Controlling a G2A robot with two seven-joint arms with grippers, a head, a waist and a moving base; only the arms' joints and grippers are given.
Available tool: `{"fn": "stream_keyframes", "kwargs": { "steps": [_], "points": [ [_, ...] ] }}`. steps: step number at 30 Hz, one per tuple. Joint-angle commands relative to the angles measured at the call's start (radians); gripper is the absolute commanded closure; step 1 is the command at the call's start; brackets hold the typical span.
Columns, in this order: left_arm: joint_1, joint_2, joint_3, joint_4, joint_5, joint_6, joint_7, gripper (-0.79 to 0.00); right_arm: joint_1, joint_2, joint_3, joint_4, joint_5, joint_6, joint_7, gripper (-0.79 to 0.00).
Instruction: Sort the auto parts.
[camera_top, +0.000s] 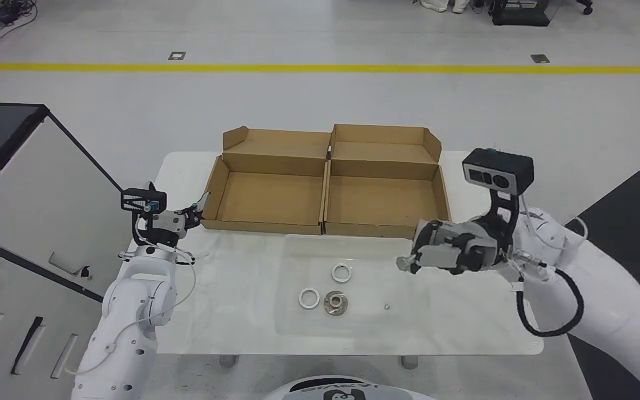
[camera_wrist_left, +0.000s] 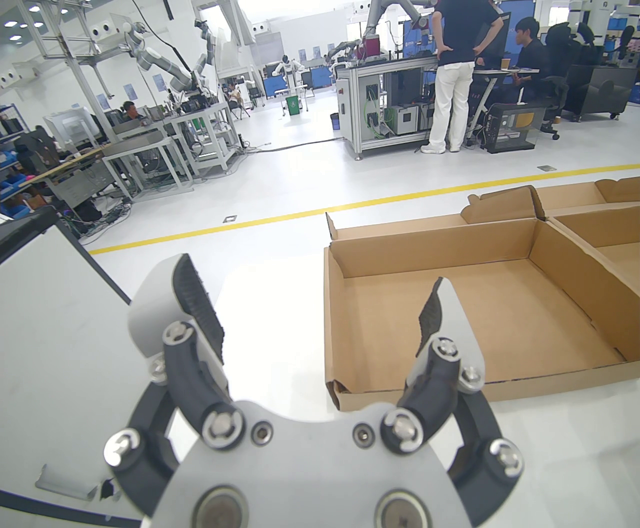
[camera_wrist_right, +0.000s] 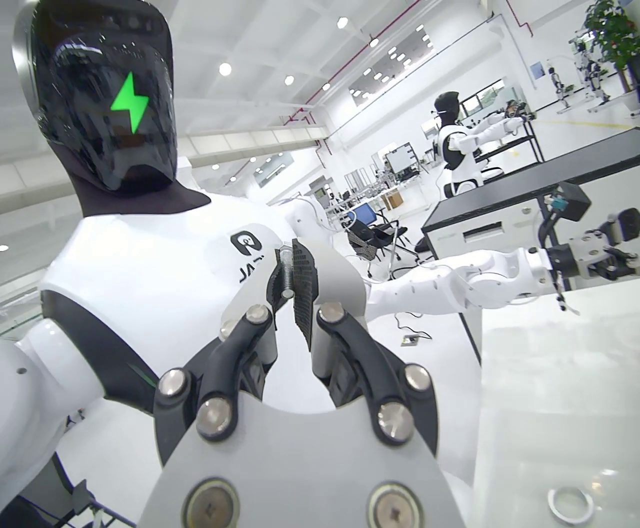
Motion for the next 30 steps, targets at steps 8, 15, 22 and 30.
{"fn": "stream_keyframes", "kwargs": {
  "steps": [8,15,22,30],
  "points": [
    [0.000,0.000,0.000,0.000,0.000,0.000,0.000,-0.785,0.076,-0.053,0.042,0.060,0.275,0.172,0.172,0.000],
    [0.000,0.000,0.000,0.000,0.000,0.000,0.000,-0.785,0.108,-0.143,0.141,0.120,0.486,0.415,0.415,0.000],
    [0.000,0.000,0.000,0.000,0.000,0.000,0.000,-0.785,0.127,-0.252,0.170,0.176,0.497,0.546,0.546,0.000],
    [0.000,0.000,0.000,0.000,0.000,0.000,0.000,-0.785,0.128,-0.257,0.170,0.178,0.495,0.548,0.548,0.000]
  ]
}}
